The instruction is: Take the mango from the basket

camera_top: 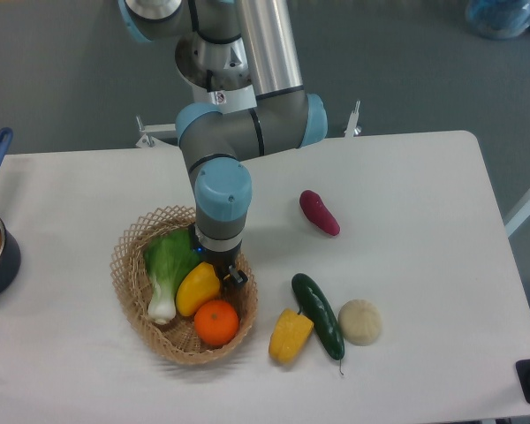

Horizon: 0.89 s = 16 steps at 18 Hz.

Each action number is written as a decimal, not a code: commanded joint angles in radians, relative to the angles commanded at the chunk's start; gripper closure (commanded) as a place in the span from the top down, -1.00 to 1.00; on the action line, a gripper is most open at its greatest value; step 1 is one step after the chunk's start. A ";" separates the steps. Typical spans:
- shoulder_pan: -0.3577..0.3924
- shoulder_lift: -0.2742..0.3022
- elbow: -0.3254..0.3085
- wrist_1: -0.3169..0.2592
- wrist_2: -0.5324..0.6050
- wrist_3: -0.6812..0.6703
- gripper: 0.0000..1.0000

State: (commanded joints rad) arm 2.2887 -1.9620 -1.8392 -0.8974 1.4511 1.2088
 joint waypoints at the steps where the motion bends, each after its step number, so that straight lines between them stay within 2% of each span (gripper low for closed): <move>1: 0.000 0.005 0.002 0.000 0.000 0.000 -0.14; 7: 0.020 0.066 0.012 -0.003 -0.021 0.008 -0.14; 13: 0.123 0.172 0.031 0.009 -0.228 -0.009 -0.13; 16: 0.164 0.195 0.051 0.011 -0.290 -0.032 -0.13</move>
State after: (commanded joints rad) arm 2.4527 -1.7672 -1.7887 -0.8866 1.1614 1.1766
